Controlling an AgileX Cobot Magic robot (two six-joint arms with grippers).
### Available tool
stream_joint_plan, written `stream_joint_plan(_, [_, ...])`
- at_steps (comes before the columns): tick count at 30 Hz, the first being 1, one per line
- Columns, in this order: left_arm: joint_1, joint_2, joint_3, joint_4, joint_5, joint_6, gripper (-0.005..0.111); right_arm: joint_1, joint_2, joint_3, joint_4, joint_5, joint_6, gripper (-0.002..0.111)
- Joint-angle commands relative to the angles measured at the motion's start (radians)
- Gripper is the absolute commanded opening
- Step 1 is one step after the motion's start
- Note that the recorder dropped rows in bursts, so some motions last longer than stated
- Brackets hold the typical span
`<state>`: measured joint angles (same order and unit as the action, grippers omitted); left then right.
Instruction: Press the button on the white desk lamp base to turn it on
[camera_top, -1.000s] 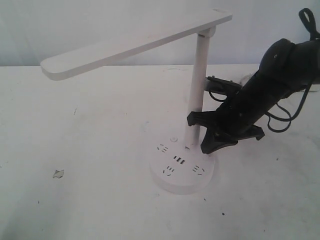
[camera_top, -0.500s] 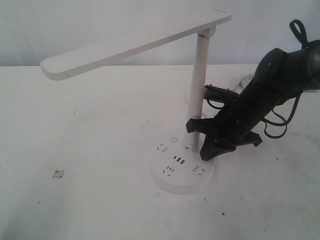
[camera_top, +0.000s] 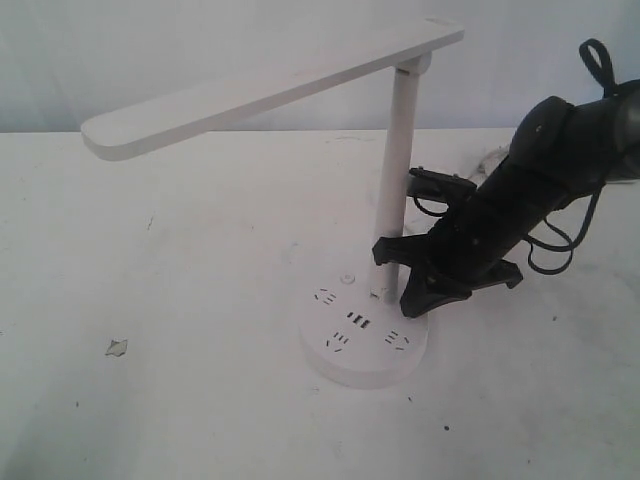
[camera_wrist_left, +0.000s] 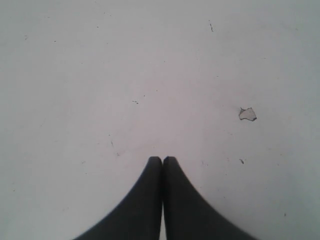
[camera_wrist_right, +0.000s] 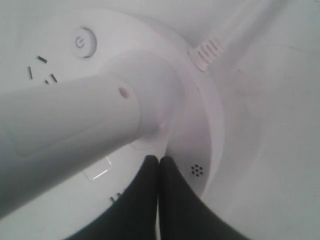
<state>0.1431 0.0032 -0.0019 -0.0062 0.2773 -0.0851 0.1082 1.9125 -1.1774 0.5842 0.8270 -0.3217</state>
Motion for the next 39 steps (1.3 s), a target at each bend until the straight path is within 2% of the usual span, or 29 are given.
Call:
stream_joint_plan(1, [-0.005,-0.003,0.002,-0.004,-0.001,0.003,0.000,0.001,0.012,0.003,-0.001,-0.002,-0.017,0.000])
stream_joint_plan(16, [-0.005,-0.003,0.002,-0.004,-0.001,0.003,0.000,0.001,0.067,0.039,-0.001,-0.004,-0.048,0.000])
stream_joint_plan(39, [-0.005,-0.003,0.002,-0.004,-0.001,0.003,0.000,0.001,-0.169,0.022,0.012,-0.019,-0.042,0.000])
